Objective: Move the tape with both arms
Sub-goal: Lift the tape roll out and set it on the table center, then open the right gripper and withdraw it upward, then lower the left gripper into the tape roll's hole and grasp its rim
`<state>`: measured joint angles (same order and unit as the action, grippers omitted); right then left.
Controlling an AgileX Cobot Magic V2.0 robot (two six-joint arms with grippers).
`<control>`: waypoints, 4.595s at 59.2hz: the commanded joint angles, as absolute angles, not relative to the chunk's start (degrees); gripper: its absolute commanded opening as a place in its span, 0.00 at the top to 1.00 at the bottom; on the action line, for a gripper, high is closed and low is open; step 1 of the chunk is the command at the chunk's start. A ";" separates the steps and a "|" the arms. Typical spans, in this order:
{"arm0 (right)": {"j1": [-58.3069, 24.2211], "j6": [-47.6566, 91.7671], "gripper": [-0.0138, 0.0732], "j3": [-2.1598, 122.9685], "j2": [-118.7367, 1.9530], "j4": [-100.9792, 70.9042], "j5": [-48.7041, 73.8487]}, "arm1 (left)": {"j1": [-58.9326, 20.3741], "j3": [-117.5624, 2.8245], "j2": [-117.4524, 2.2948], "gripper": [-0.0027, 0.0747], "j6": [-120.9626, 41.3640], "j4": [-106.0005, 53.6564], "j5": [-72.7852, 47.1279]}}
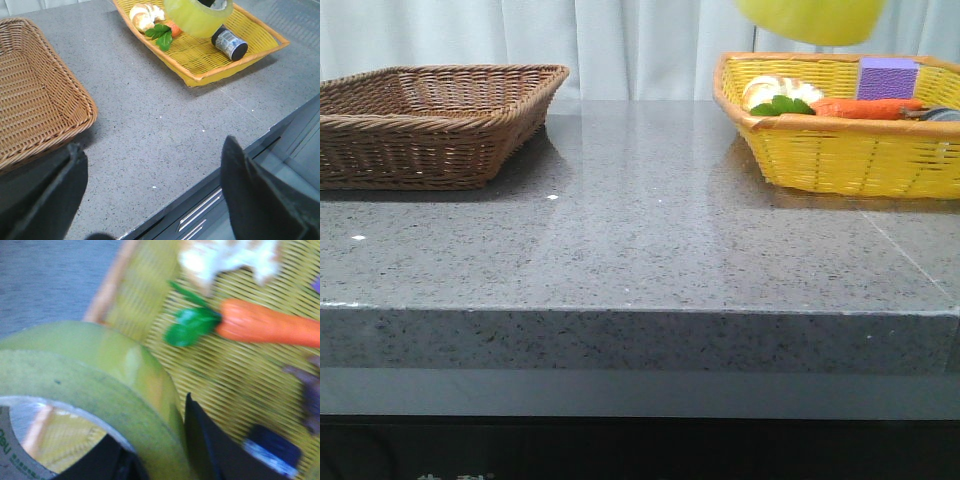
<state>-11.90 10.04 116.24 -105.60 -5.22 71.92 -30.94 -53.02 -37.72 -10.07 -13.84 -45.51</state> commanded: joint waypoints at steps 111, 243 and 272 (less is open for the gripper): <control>-31.45 11.29 0.33 118.14 -108.16 -1.16 72.33 | -31.43 -54.99 -38.12 0.26 -9.90 -15.04 -41.19; -26.53 10.54 0.33 46.15 -36.62 -13.26 31.98 | -31.66 -77.60 -78.15 0.26 -46.03 -20.78 -52.78; -26.53 10.54 0.33 46.15 -36.62 -13.26 31.98 | -37.55 -94.38 -98.39 0.26 -45.48 -20.78 -59.31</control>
<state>-26.73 10.34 44.71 -36.72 -12.52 36.26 -37.09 -90.47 -98.38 -46.15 -18.84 -59.43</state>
